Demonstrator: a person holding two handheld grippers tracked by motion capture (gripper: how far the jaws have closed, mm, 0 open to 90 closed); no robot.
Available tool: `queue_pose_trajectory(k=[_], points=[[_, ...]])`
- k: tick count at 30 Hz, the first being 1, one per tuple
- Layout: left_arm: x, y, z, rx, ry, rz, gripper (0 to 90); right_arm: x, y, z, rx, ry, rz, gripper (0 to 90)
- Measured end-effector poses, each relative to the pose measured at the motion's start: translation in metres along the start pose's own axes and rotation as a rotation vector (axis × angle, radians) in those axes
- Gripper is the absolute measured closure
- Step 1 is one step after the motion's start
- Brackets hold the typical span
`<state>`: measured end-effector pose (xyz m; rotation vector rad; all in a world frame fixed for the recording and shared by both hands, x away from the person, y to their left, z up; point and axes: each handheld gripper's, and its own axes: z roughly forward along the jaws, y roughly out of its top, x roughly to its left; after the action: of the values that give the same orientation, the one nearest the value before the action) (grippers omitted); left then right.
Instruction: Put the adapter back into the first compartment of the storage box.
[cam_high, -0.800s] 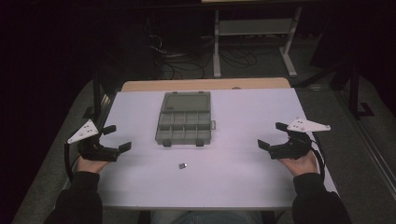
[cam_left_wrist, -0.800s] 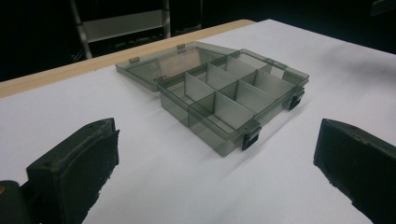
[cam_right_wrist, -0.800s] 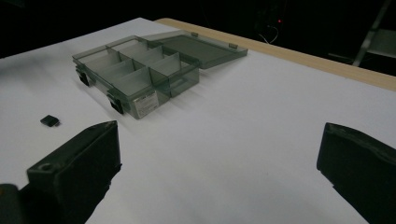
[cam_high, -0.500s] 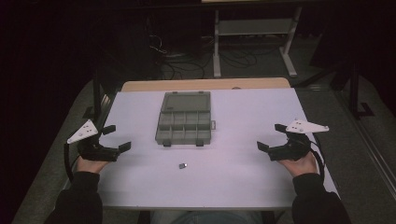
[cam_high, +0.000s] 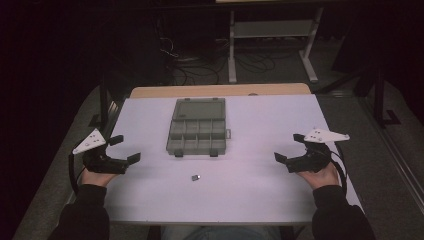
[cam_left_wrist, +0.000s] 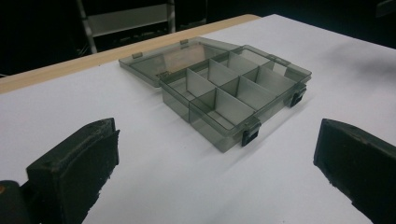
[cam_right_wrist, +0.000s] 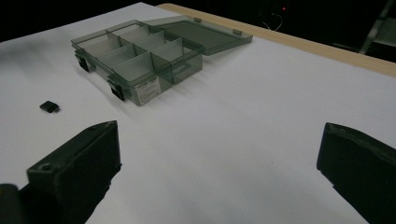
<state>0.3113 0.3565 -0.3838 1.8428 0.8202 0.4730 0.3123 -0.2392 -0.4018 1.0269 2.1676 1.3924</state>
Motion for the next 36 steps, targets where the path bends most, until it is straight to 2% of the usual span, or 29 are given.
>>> queue_pose_trajectory(k=[2, 8, 13, 14, 17, 22, 25, 29, 36], points=[[0.001, 0.001, 0.000, 0.000, -0.002, 0.000, 0.0, 0.000, 0.000, 0.000, 0.001, 0.004, 0.001, 0.0], [-0.001, 0.005, -0.002, 0.026, 0.014, 0.036, 0.0, 0.000, 0.000, 0.002, 0.014, 0.018, -0.001, 0.0], [-0.002, 0.012, -0.001, 0.044, -0.003, 0.049, 0.0, 0.001, 0.000, 0.003, 0.016, 0.021, 0.000, 0.0], [-0.004, 0.016, 0.000, 0.052, -0.011, 0.065, 0.0, 0.000, 0.000, 0.002, 0.014, 0.023, 0.002, 0.0], [-0.007, 0.020, 0.002, 0.060, -0.020, 0.078, 0.0, 0.000, 0.000, 0.002, 0.016, 0.023, 0.003, 0.0], [-0.012, 0.029, 0.007, 0.079, -0.057, 0.089, 0.0, 0.001, -0.001, 0.003, 0.019, 0.027, 0.004, 0.0], [-0.018, 0.035, 0.014, 0.107, -0.086, 0.113, 0.0, 0.001, 0.000, 0.003, 0.015, 0.025, -0.001, 0.0], [-0.025, 0.039, 0.018, 0.124, -0.100, 0.140, 0.0, 0.001, 0.000, 0.002, 0.013, 0.022, 0.000, 0.0], [-0.030, 0.040, 0.025, 0.139, -0.112, 0.158, 0.2, 0.001, 0.000, 0.002, 0.015, 0.025, -0.002, 0.0]])
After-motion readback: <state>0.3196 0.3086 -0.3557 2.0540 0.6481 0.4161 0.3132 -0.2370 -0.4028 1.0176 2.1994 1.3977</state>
